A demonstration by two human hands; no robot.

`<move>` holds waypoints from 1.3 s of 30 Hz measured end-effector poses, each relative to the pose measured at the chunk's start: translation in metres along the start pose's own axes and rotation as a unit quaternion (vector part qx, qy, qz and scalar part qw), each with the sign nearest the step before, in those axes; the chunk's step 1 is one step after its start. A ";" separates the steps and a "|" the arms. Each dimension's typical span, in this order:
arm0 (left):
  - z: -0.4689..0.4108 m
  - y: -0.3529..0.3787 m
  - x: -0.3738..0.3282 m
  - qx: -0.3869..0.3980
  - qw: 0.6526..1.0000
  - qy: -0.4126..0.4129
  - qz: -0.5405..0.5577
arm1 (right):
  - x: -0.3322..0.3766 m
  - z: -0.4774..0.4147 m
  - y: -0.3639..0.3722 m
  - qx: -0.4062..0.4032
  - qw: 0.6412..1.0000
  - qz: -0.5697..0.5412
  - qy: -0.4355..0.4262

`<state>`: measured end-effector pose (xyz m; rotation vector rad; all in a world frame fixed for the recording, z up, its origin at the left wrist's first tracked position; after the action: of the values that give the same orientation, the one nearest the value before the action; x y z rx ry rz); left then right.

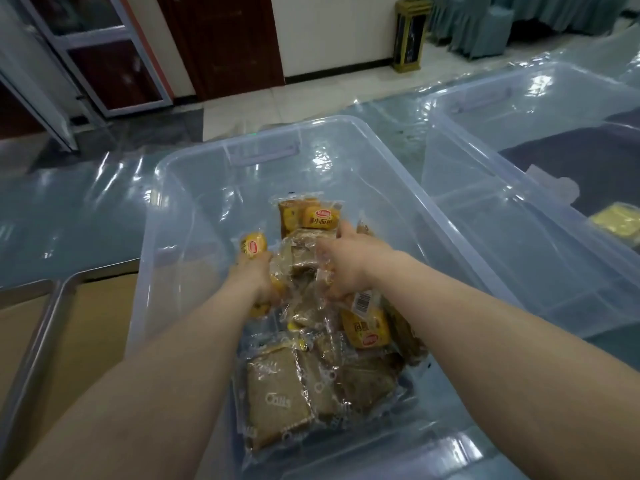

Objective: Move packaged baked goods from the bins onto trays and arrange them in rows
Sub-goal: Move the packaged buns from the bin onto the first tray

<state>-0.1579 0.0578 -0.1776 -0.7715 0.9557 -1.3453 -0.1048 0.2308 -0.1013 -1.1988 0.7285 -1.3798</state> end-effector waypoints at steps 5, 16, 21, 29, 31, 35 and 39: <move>0.025 -0.062 -0.009 -0.137 0.989 0.046 -0.004 | 0.012 0.001 -0.013 -0.054 0.998 -0.030 -0.014; 0.100 -0.129 -0.012 -0.274 0.955 0.106 0.044 | 0.043 0.022 -0.052 -0.187 0.973 -0.113 -0.067; 0.147 -0.178 0.002 -0.364 0.923 0.117 0.039 | 0.069 0.030 -0.081 -0.238 0.950 -0.162 -0.124; 0.228 -0.214 0.088 -0.473 0.871 0.081 0.109 | 0.170 0.061 -0.120 -0.304 0.904 -0.174 -0.246; 0.249 -0.212 0.128 -0.487 0.861 0.061 0.136 | 0.210 0.067 -0.118 -0.297 0.902 -0.162 -0.268; 0.298 -0.190 0.223 -0.505 0.847 0.014 0.167 | 0.309 0.078 -0.090 -0.294 0.888 -0.156 -0.317; 0.350 -0.155 0.335 -0.494 0.854 -0.035 0.160 | 0.423 0.085 -0.033 -0.245 0.890 -0.168 -0.347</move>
<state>0.0806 -0.3154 0.0734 -1.3325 1.6536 -0.4520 0.0180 -0.1517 0.0607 -2.1502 0.3587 -0.9233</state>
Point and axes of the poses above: each hand's wrist, its own z-axis away from the middle knuckle, its own y-axis out of the palm, x = y × z, the point moved 7 cm from there along -z, towards the middle knuckle, and after that the axes turned 5 degrees about -z, right-handed, at the moved point
